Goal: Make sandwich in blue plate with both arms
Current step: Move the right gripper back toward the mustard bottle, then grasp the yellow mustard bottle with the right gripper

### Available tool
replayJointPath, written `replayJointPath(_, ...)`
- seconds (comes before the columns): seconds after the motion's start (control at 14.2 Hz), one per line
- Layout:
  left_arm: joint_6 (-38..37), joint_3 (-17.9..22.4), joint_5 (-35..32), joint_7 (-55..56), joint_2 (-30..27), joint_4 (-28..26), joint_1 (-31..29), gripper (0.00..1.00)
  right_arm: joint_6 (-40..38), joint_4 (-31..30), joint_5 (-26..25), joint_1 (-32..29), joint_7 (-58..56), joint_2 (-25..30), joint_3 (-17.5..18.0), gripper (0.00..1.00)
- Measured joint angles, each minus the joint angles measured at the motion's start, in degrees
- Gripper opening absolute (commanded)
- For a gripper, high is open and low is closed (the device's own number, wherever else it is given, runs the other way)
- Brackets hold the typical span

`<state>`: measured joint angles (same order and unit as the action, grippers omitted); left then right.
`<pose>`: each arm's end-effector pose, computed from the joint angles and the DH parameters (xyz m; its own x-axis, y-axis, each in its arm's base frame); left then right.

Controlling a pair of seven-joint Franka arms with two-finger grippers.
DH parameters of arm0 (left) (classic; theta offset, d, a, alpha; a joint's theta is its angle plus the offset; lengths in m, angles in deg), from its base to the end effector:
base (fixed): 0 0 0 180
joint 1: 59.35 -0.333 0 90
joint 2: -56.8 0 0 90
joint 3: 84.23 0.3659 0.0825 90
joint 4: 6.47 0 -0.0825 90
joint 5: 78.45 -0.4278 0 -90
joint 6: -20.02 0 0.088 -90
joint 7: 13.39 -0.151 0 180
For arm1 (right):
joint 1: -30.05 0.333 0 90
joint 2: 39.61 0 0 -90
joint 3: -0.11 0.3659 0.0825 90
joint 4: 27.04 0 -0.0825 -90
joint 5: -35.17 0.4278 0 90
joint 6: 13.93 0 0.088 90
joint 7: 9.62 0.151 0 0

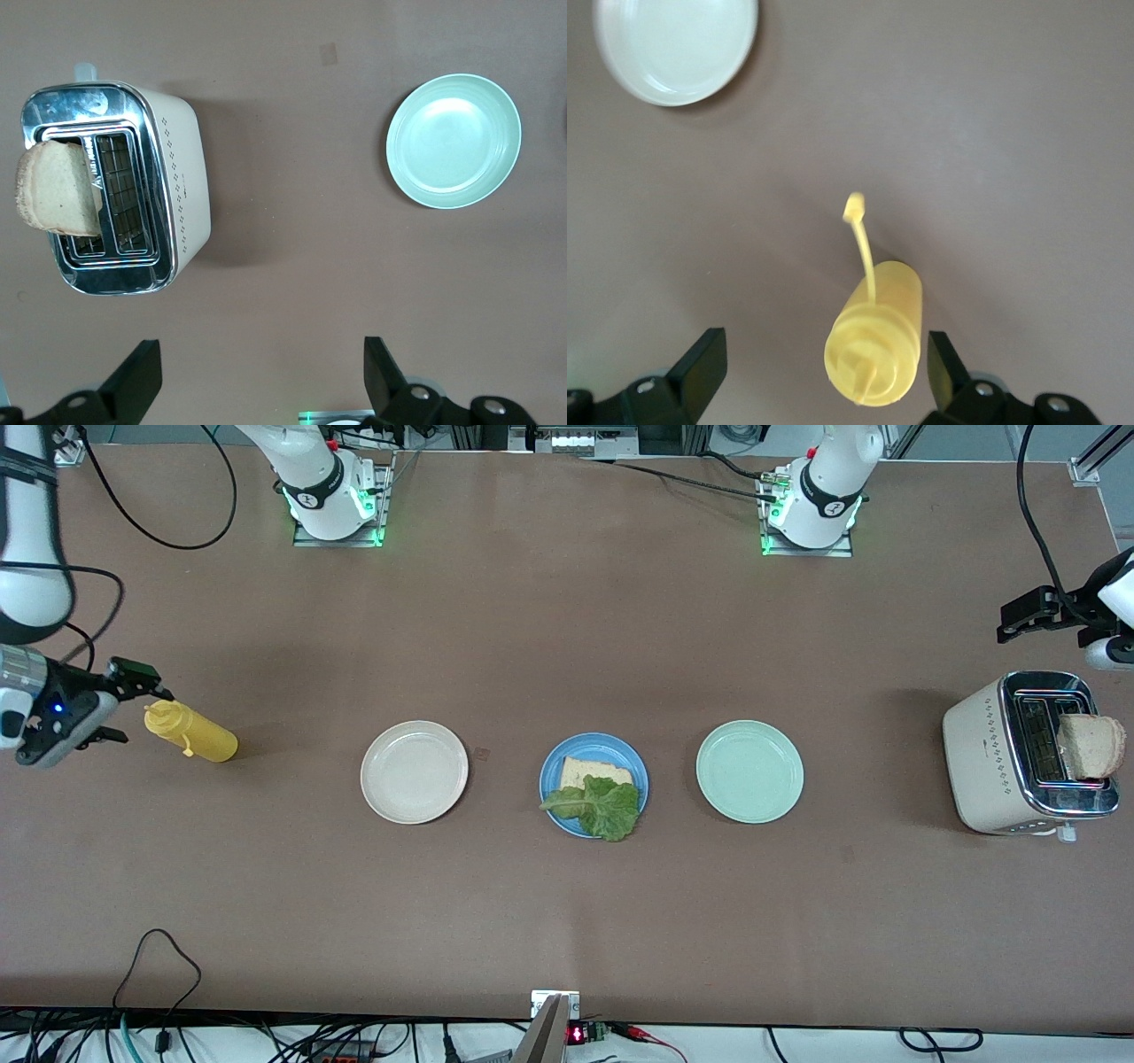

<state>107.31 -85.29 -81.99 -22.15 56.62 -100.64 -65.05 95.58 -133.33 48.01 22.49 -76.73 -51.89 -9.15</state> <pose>0.5810 0.0567 0.5917 0.9898 -0.0693 -0.1246 -0.0752 -0.9962 -0.0432 0.6190 -0.1567 0.3812 0.7096 0.6991 0.0872 0.6991 -0.6835 -0.2099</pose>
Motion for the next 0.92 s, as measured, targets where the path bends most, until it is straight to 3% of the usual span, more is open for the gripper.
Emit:
replayJointPath(0.35,0.0,0.0,0.0,0.0,0.0,0.0,0.0,1.00,0.0,-4.1,14.7,-8.3,-23.4,-1.3,0.0,1.00)
replayJointPath(0.63,0.0,0.0,0.0,0.1,0.0,0.0,0.0,1.00,-1.6,-4.8,25.9,-10.8,-33.7,-4.3,0.1,1.00)
replayJointPath(0.92,0.0,0.0,0.0,0.1,0.0,0.0,-0.1,1.00,-2.1,-4.8,30.8,-11.8,-36.4,-5.7,0.2,1.00)
